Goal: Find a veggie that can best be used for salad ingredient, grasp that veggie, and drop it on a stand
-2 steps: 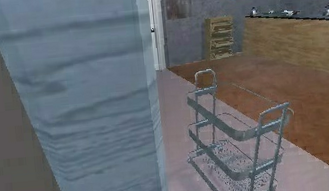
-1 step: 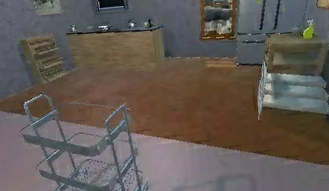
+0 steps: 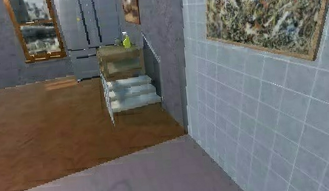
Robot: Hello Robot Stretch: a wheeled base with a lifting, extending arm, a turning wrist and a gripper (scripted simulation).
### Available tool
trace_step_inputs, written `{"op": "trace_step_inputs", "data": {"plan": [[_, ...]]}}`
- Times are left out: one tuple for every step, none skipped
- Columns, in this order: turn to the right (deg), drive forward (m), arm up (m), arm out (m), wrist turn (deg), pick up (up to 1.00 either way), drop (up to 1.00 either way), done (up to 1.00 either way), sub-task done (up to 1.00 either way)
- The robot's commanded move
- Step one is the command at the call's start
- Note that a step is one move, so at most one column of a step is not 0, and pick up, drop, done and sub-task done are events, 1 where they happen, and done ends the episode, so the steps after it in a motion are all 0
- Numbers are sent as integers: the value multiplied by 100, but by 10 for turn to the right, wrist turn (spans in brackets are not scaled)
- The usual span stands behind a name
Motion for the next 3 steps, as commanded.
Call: {"op": "trace_step_inputs", "data": {"plan": [[150,0,0,0,0,0,0,0,0],[0,45,0,0,0,0,0,0,0],[-450,0,0,0,0,0,0,0,0]]}}
